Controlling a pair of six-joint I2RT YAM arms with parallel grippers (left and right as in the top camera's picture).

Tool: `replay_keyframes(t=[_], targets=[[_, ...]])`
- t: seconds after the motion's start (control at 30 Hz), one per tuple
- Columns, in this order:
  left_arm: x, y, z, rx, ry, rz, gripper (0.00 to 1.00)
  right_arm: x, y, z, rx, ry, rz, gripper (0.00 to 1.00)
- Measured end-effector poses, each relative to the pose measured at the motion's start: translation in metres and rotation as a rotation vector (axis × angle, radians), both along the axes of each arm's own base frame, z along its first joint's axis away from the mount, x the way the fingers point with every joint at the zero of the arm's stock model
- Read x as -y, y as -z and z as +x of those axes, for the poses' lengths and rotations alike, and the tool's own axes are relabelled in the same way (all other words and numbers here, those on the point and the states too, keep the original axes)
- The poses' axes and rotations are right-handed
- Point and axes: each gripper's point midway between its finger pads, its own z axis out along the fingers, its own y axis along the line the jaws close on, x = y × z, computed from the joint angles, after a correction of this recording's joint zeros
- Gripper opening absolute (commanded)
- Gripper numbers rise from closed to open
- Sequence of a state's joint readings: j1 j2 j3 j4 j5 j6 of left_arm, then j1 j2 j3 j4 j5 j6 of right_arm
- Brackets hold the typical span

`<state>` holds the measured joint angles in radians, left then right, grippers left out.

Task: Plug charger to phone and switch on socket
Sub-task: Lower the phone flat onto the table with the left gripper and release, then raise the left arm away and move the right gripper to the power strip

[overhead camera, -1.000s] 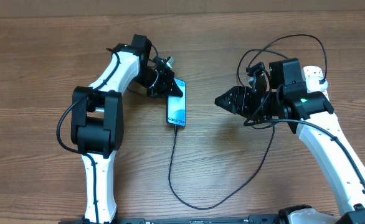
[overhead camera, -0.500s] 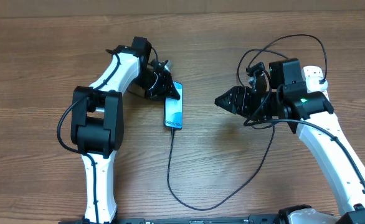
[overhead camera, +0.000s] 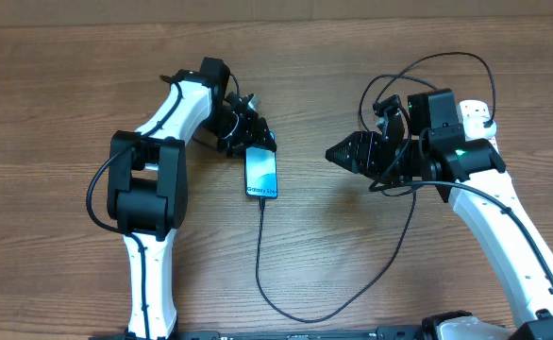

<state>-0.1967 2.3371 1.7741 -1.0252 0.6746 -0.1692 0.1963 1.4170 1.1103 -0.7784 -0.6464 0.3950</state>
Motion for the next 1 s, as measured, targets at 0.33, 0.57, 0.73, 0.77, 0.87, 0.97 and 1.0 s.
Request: replay_keyframes(t=[0.33, 0.57, 0.73, 0.77, 0.87, 0.97, 1.0], targets=[[-0.051, 0.006, 0.019, 0.075, -0.1, 0.347, 0.67, 0.006, 0.004, 0.004, 0.009, 0.024, -0.038, 0.56], [-0.088, 0.006, 0.027, 0.101, -0.143, 0.495, 0.63, 0.025, 0.006, 0.01, -0.005, 0.08, -0.049, 0.25], [-0.098, -0.068, 0.048, 0.272, -0.188, 0.472, 0.66, 0.092, -0.004, 0.031, -0.024, 0.286, -0.059, 0.04], [-0.095, -0.102, 0.053, 0.353, -0.199, 0.442, 0.68, 0.103, -0.006, 0.034, -0.019, 0.315, -0.056, 0.04], [-0.09, -0.19, 0.054, 0.551, -0.229, 0.367, 0.85, 0.141, -0.008, 0.04, -0.016, 0.424, -0.052, 0.04], [-0.09, -0.272, 0.036, 0.734, -0.259, 0.306, 1.0, 0.183, -0.011, 0.045, 0.001, 0.537, -0.035, 0.04], [-0.09, -0.291, 0.03, 0.775, -0.267, 0.291, 1.0, 0.197, -0.014, 0.045, 0.01, 0.574, -0.028, 0.04]])
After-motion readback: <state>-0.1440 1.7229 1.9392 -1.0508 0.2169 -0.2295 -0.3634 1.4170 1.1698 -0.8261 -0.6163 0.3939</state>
